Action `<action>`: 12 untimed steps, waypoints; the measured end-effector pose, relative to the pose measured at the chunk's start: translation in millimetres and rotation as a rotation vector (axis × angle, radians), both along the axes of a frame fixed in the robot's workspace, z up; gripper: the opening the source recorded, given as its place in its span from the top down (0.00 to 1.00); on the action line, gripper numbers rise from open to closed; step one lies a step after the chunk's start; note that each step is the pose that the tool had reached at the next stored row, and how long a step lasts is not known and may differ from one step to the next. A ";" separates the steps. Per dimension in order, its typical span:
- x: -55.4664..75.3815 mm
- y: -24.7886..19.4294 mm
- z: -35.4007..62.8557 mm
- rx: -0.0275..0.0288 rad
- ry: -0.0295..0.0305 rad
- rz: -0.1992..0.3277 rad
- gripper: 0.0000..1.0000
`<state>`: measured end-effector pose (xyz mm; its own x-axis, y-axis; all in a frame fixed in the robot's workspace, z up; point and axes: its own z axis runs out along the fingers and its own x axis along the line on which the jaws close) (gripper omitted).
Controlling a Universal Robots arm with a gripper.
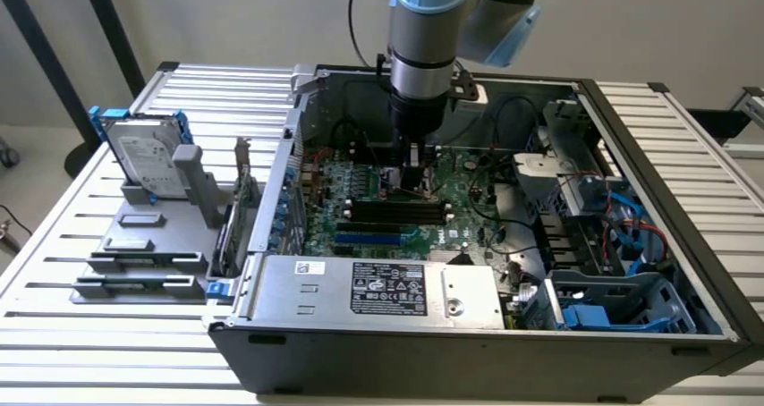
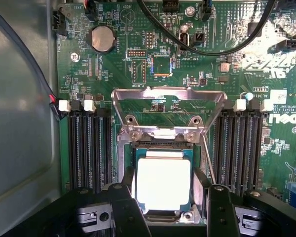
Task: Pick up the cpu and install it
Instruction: 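Place the cpu into insertion slot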
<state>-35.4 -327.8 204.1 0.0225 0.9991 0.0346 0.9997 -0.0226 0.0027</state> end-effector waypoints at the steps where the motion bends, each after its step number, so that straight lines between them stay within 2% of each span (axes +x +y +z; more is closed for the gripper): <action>1: 0.1 0.0 -0.3 -0.0002 0.0001 0.000 0.45; 12: 0.5 0.3 -3.7 -0.0014 0.0019 0.000 0.45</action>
<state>-34.9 -327.6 200.4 0.0225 0.9992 0.0332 0.9997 -0.0226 0.0009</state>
